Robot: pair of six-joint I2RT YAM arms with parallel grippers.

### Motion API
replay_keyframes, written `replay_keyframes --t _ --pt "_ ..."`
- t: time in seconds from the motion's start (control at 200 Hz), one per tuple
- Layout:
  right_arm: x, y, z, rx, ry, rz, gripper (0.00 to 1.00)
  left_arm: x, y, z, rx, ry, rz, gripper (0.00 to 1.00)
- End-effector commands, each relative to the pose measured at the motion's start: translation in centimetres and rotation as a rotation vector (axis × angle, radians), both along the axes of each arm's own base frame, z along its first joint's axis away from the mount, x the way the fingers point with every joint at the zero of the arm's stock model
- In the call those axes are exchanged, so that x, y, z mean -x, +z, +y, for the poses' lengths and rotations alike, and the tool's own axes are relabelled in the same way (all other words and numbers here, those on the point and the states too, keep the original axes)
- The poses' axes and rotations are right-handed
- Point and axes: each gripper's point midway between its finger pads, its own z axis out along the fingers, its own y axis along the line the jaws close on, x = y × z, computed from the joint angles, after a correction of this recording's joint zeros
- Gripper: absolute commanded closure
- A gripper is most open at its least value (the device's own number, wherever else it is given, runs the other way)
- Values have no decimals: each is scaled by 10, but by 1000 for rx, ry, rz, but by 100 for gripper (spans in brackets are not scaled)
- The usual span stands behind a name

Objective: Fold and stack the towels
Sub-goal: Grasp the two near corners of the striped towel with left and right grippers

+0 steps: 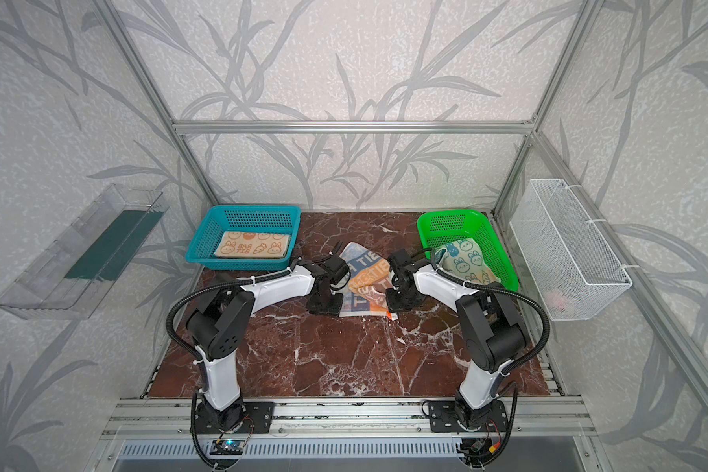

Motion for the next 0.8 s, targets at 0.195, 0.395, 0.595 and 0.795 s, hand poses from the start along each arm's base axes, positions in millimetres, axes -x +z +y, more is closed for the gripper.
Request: replay_keyframes --t 0.195,0.395,0.595,0.795 --pt "5 0 0 -23 6 13 100 1 -16 1 -65 -21 8 59" --pt "8 3 3 -50 2 13 100 9 -35 0 -63 -15 37 74" --pt "9 12 4 -67 3 -2 100 11 -43 0 -60 -14 40 92" --pt "2 50 13 -125 14 -51 100 -3 -3 5 -52 -3 -25 100"
